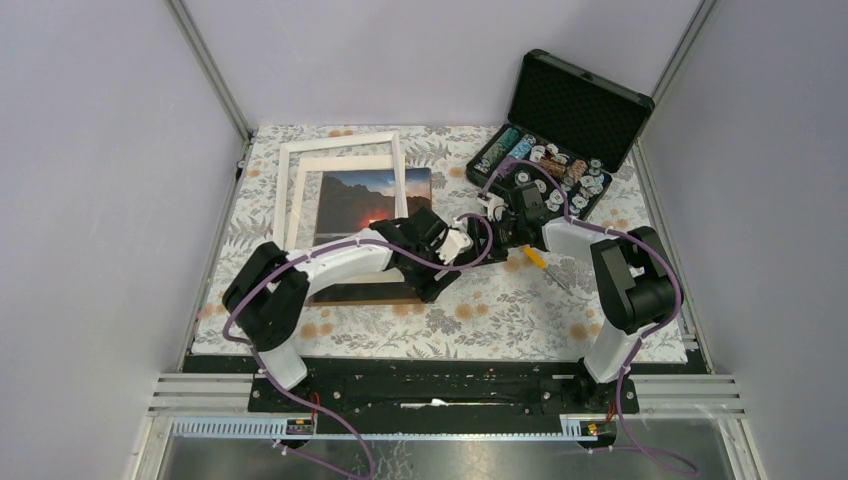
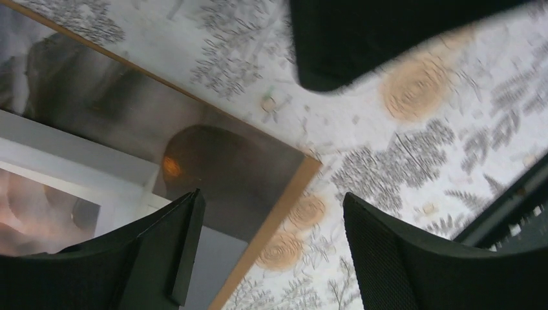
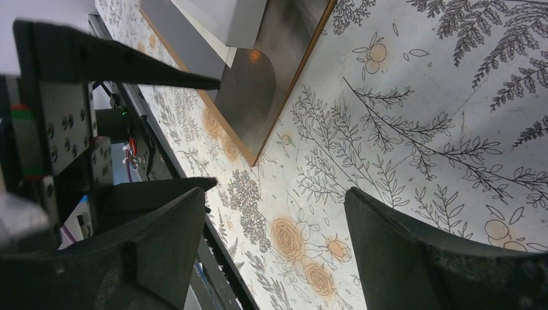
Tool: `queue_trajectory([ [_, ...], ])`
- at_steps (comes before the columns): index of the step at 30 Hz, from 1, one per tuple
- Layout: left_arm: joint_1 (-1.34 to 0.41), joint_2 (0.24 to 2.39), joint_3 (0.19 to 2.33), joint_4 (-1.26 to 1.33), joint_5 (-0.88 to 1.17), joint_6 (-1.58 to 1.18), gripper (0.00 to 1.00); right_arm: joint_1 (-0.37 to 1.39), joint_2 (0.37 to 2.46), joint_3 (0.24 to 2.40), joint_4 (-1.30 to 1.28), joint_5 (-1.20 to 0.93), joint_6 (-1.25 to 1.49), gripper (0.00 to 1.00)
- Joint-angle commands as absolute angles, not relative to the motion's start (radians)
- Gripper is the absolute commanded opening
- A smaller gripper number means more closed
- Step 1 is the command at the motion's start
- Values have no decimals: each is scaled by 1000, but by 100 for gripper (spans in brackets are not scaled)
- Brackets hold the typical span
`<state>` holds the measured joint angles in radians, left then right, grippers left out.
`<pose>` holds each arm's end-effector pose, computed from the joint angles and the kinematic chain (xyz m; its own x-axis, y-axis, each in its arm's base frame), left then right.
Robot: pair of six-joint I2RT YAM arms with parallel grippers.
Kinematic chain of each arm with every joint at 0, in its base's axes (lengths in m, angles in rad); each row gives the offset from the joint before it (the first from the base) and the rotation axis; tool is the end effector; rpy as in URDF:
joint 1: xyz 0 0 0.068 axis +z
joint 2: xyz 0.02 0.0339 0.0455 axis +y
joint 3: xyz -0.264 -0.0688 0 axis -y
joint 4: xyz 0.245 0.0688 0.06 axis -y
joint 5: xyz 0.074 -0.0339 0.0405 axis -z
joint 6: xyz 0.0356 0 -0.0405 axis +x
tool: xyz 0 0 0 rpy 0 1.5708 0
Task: Take the photo out of the frame
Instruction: Adjust the photo frame item on the photo frame.
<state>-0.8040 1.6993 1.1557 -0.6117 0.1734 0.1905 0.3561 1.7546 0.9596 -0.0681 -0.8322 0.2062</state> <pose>0.2305 -0.2481 0.2002 -0.4799 0.7669 -0.4262 0.8642 0.4971 -0.0786 0.3154 0.1454 0.1657 -0.8374 -0.1644 -0.5213 -0.5249 0.5079 0.6830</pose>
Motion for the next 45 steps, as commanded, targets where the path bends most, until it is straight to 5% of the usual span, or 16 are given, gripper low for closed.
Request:
queue_trajectory([
  [1,-796,1724,1141,-422,79,69,81,357,1724,949,-34,-845,217,84],
  [10,-833,1740,1083,-374,66,15,70,357,1738,948,-33,-841,218,84],
  [31,-840,1806,1031,-376,-48,-30,74,357,1733,945,-34,-850,218,84],
  [45,-800,1835,1042,-412,-24,-28,62,358,1744,944,-33,-863,219,84],
])
